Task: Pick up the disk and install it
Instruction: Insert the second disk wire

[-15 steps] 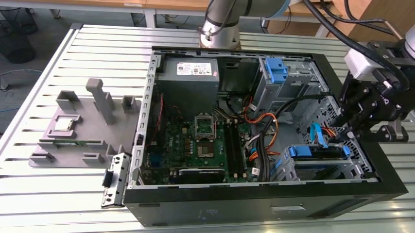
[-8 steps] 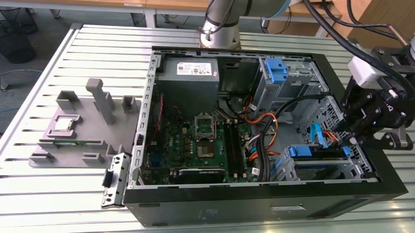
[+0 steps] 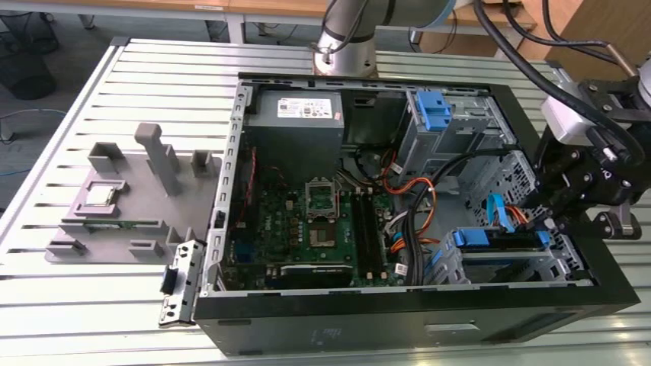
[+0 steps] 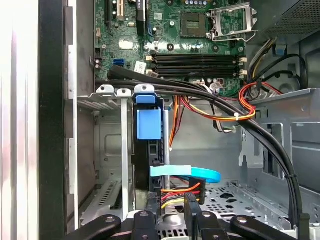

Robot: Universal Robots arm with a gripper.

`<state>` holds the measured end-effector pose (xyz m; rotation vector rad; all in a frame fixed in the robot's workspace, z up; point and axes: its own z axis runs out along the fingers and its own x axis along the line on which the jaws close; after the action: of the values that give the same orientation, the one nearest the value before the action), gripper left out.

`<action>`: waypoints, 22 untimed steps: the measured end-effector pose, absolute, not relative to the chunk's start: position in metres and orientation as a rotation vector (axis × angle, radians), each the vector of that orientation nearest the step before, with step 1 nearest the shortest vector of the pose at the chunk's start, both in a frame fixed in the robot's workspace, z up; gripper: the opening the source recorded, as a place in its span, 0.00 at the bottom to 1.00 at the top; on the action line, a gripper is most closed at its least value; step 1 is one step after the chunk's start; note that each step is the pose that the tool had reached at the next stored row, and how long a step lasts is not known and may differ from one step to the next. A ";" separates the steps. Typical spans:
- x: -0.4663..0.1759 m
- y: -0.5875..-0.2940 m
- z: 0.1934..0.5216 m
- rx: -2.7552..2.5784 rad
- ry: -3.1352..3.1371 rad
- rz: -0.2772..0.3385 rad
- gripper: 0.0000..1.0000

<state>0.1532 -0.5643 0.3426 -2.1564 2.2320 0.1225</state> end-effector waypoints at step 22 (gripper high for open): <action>0.149 -0.567 0.335 -2.142 2.216 0.153 0.35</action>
<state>0.1487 -0.5667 0.3348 -2.1415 2.2158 0.1527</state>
